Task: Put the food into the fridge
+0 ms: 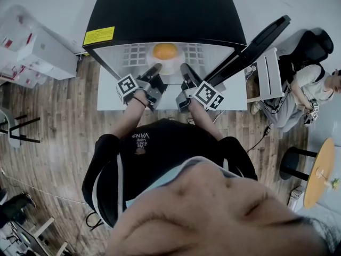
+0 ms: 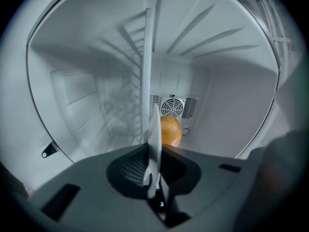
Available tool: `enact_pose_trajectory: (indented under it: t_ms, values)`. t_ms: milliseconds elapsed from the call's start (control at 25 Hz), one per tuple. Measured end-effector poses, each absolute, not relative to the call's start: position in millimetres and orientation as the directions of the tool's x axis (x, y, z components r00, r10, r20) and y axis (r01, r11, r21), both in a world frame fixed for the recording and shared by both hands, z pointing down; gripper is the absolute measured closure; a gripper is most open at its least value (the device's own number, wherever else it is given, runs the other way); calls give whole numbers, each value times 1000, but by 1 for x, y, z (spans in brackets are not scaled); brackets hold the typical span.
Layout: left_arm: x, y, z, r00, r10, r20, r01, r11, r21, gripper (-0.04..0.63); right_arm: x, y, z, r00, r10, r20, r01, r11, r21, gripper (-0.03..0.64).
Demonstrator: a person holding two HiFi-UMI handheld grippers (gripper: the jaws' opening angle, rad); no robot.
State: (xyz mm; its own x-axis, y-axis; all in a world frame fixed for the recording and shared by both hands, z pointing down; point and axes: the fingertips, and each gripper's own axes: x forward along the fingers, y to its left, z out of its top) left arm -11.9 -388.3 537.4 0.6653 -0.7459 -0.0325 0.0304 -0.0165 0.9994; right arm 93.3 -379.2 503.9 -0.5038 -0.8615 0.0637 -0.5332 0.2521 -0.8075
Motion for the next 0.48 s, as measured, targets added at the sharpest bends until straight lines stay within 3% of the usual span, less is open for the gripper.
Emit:
enact_pose_trajectory:
  t_ms: [480]
  values:
    - [-9, -389, 535, 664, -746, -49, 28, -41, 999, 563, 73, -357, 487, -551, -830, 82, -740, 441, -507, 557]
